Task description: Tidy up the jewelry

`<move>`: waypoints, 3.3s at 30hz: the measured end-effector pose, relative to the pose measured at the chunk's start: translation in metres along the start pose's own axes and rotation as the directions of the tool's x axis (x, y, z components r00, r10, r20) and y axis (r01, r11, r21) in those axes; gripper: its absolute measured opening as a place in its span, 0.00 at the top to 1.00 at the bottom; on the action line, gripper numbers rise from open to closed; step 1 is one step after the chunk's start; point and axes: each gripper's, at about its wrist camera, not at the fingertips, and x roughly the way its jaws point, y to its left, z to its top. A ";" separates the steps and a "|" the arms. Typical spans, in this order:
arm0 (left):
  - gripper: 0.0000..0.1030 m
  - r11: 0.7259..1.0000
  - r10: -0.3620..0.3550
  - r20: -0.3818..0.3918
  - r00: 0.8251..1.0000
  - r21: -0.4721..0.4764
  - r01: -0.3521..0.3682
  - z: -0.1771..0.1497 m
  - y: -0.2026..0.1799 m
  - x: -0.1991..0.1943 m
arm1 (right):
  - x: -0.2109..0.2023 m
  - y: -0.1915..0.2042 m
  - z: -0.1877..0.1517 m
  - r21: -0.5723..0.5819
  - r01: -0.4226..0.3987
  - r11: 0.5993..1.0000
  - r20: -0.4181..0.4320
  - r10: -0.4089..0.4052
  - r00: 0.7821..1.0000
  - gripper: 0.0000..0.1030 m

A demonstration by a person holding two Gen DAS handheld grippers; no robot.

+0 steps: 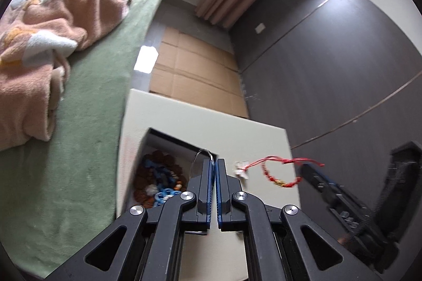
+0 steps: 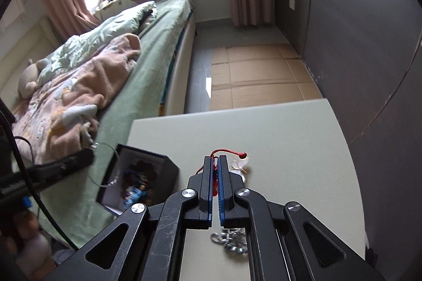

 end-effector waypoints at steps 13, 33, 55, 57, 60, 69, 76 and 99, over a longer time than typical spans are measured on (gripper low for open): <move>0.29 0.988 0.024 0.034 0.999 -0.155 -0.018 0.004 0.040 -0.012 | -0.006 0.056 0.017 -0.013 -0.141 0.990 0.025 0.141 0.990 0.96; 0.29 0.995 0.037 0.017 0.999 -0.094 -0.035 0.000 0.024 -0.004 | -0.006 0.028 0.028 0.030 -0.204 0.979 -0.034 0.205 0.978 0.44; 0.51 0.969 0.151 -0.215 0.965 0.226 -0.102 -0.047 -0.100 0.101 | -0.008 -0.120 -0.016 0.234 -0.147 0.961 -0.051 0.163 0.985 0.44; 0.54 0.966 0.172 -0.227 0.959 0.232 -0.118 -0.049 -0.106 0.113 | -0.010 -0.132 -0.019 0.255 -0.144 0.956 -0.046 0.161 0.986 0.44; 0.62 0.956 0.212 -0.250 0.945 0.254 -0.147 -0.057 -0.115 0.131 | -0.009 -0.145 -0.023 0.267 -0.142 0.953 -0.046 0.159 0.986 0.44; 0.72 0.913 0.351 -0.254 0.901 0.306 -0.269 -0.075 -0.124 0.167 | 0.000 -0.182 -0.037 0.314 -0.116 0.942 -0.071 0.145 0.987 0.44; 0.72 0.856 0.461 -0.225 0.858 0.368 -0.363 -0.084 -0.129 0.189 | -0.008 -0.193 -0.038 0.316 -0.147 0.937 -0.034 0.166 0.986 0.44; 0.87 0.908 0.341 -0.160 0.926 0.311 -0.280 -0.035 -0.106 0.137 | 0.049 -0.147 -0.025 0.280 -0.190 0.941 -0.132 0.234 0.963 0.44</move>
